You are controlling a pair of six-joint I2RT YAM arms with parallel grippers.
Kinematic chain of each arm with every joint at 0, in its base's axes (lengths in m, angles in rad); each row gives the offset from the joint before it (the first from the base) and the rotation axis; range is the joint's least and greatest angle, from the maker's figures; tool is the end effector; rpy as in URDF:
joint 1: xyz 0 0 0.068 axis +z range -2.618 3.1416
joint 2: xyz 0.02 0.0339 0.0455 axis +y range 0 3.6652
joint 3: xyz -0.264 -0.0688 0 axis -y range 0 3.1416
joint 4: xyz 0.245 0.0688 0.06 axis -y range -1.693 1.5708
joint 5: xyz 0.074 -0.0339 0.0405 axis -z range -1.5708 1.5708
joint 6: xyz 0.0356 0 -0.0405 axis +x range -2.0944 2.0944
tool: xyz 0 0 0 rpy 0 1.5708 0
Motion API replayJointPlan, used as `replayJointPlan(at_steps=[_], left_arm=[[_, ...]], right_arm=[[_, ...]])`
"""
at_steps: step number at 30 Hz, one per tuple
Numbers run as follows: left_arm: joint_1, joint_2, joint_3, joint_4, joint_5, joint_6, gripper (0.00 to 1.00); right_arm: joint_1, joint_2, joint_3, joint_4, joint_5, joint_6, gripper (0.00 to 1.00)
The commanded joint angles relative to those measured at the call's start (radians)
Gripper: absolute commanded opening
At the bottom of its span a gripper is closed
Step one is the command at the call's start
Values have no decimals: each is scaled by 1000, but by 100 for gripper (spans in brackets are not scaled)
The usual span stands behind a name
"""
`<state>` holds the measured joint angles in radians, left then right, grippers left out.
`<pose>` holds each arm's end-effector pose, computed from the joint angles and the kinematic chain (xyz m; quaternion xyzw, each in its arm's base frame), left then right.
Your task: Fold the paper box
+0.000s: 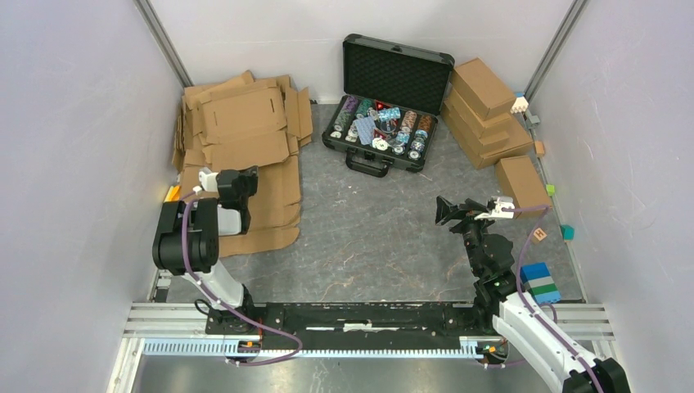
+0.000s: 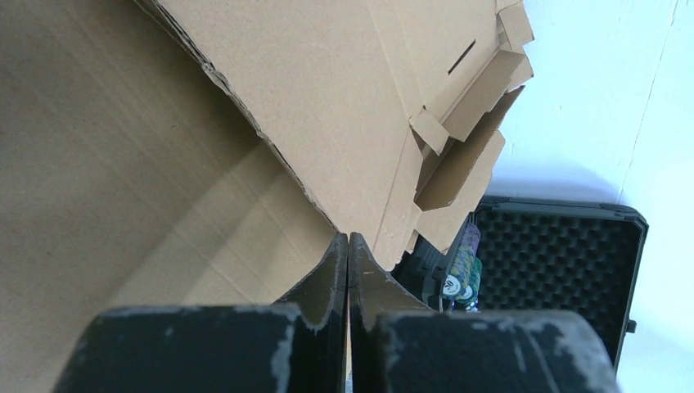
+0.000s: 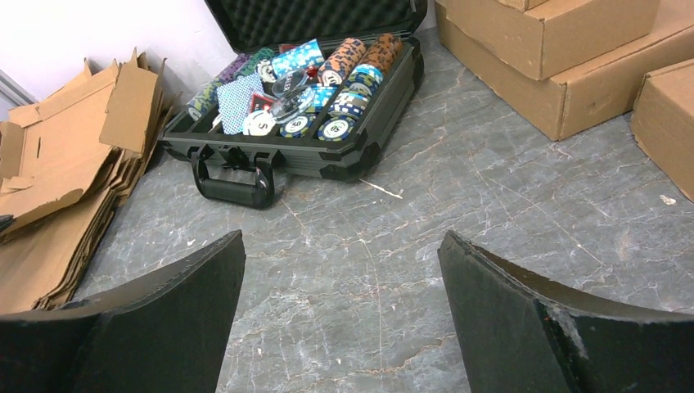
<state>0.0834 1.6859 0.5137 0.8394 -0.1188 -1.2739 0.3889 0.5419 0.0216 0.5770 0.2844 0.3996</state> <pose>0.3026 0.0295 0.1375 -0.5372 0.6113 -0.2847 0.5067 0.1372 0.0454 0.1861 0.1066 0.6793 0.1865 0.7017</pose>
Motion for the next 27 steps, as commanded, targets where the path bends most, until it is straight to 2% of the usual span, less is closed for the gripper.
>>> replayJointPlan(at_steps=[1, 13, 14, 17, 18, 19, 27], left_arm=[[6, -48, 18, 38, 6, 24, 2], [-7, -318, -51, -334, -136, 13, 2], [-6, -325, -39, -372, -130, 17, 7], [-5, -311, -3, -486, -117, -4, 67], [-3, -299, 3, -496, -114, -4, 77], [1, -288, 10, -500, -110, -6, 82], [36, -140, 17, -331, 22, -55, 82]], right_arm=[[2, -14, -91, 43, -13, -13, 93], [2, -14, -89, 40, -12, -7, 93], [1, -15, -89, 39, -12, -8, 93], [2, -17, -89, 38, -13, -6, 93], [2, -18, -89, 38, -14, -7, 93], [2, -18, -89, 37, -14, -8, 93], [2, -31, -92, 35, -17, -8, 93]])
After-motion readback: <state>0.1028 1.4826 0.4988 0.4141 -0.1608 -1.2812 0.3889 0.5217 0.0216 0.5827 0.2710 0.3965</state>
